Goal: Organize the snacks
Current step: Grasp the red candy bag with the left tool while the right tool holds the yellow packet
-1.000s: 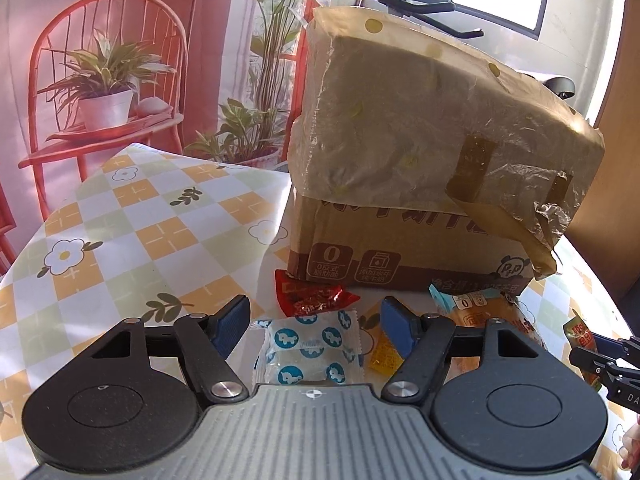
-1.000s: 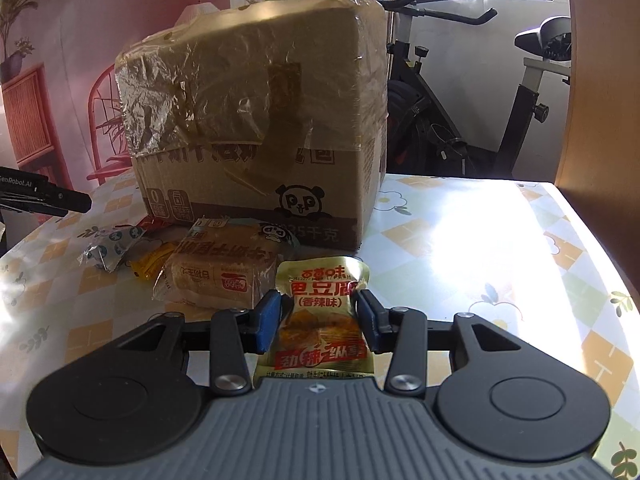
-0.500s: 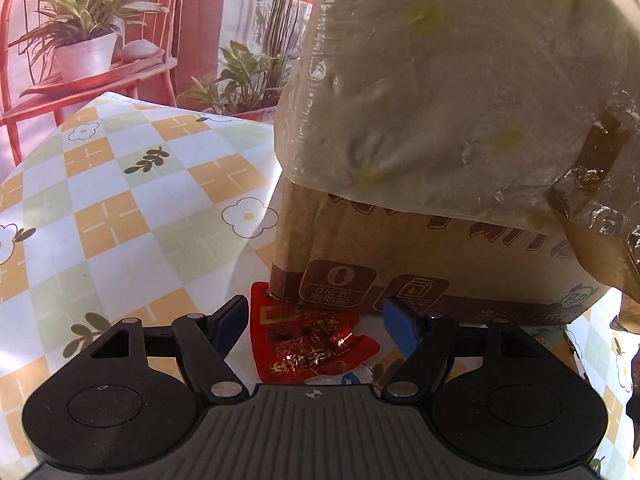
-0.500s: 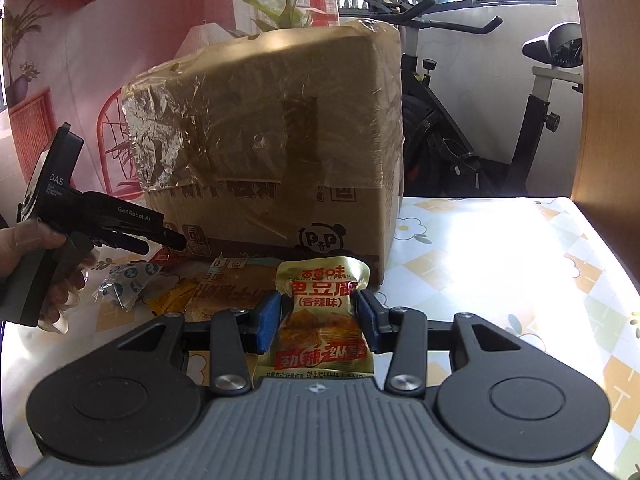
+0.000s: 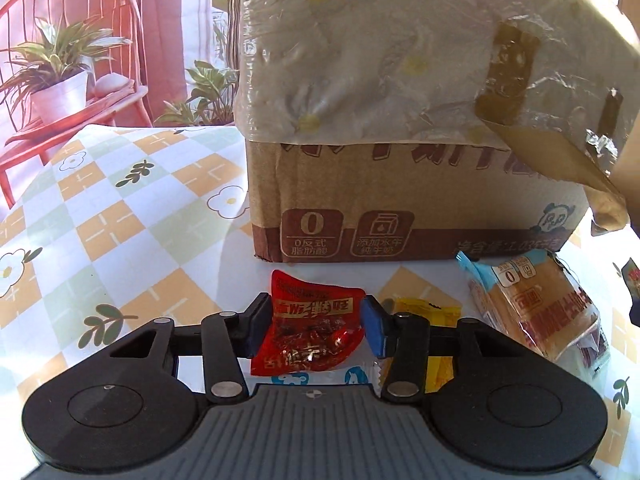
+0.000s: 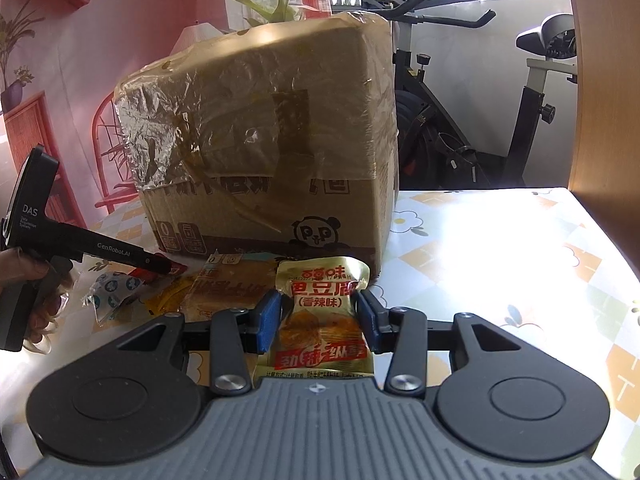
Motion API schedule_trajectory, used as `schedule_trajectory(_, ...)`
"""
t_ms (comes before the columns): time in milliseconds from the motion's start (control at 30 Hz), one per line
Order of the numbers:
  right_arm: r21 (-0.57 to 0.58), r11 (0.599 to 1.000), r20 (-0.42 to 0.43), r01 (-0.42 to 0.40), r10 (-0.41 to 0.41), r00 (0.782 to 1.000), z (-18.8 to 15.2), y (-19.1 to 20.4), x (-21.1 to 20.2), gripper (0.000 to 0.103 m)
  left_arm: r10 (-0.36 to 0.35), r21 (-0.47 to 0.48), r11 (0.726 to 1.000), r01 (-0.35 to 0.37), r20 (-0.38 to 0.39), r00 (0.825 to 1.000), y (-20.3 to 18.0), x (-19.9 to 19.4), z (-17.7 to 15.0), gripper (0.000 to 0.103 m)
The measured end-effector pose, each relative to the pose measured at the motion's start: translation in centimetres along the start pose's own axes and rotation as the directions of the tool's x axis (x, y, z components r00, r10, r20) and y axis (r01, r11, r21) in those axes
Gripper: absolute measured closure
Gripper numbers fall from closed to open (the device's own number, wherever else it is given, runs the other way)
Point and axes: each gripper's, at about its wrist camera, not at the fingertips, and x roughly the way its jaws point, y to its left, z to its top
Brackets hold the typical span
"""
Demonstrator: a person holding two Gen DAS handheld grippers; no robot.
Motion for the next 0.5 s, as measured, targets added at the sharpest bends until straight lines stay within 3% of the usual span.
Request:
schedule_trajectory(233, -0.025, 1.0, 0.011, -0.017, 0.017, 1.0, 0.0, 1.4, -0.7, 0.059, -0.021, 0.046, 0.999, 0.02, 0.019, 1.0, -0.7, -2.2, -2.8, 0.063)
schedule_trajectory(300, -0.029, 0.999, 0.014, -0.019, 0.02, 1.0, 0.1, 1.6, -0.9, 0.059, -0.033, 0.027, 0.999, 0.033, 0.025, 0.999, -0.5, -3.0, -3.0, 0.092)
schedule_trajectory(333, -0.031, 0.999, 0.016, -0.02, 0.021, 1.0, 0.2, 1.8, -1.1, 0.059, -0.028, 0.017, 0.999, 0.027, 0.03, 0.999, -0.4, -3.2, -2.9, 0.095)
schedule_trajectory(500, -0.041, 0.999, 0.032, -0.023, 0.024, 0.999, 0.7, 2.3, -1.6, 0.059, -0.026, -0.011, 1.0, 0.027, 0.058, 0.998, 0.4, -4.5, -2.7, 0.095)
